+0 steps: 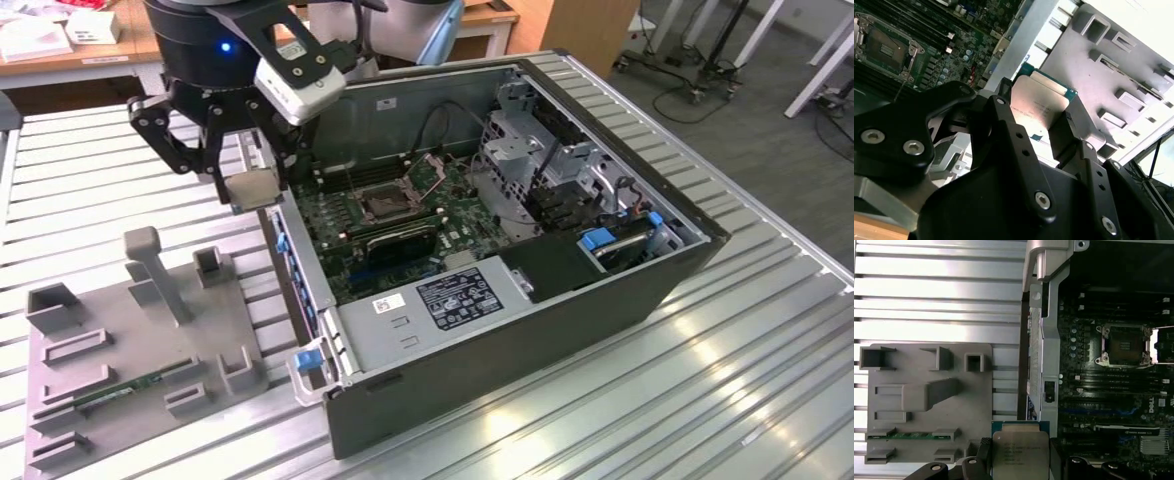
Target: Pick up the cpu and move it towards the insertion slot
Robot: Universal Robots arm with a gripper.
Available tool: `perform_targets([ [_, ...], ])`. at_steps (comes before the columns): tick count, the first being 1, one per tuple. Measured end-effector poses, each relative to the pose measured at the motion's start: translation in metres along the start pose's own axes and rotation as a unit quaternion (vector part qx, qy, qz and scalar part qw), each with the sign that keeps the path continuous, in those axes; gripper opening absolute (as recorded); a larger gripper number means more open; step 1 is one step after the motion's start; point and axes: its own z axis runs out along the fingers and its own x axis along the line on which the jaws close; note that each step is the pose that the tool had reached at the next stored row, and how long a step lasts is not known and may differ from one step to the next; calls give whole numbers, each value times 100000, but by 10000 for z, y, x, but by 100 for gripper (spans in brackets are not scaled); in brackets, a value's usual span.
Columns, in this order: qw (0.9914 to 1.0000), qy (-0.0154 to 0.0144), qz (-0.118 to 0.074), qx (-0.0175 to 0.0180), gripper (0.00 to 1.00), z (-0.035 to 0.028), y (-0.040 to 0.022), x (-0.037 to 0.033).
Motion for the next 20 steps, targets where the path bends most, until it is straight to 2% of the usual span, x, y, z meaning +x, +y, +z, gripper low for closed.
perform_targets([
  [20, 100000, 1, 8, -2, 54, 0, -6, -293],
])
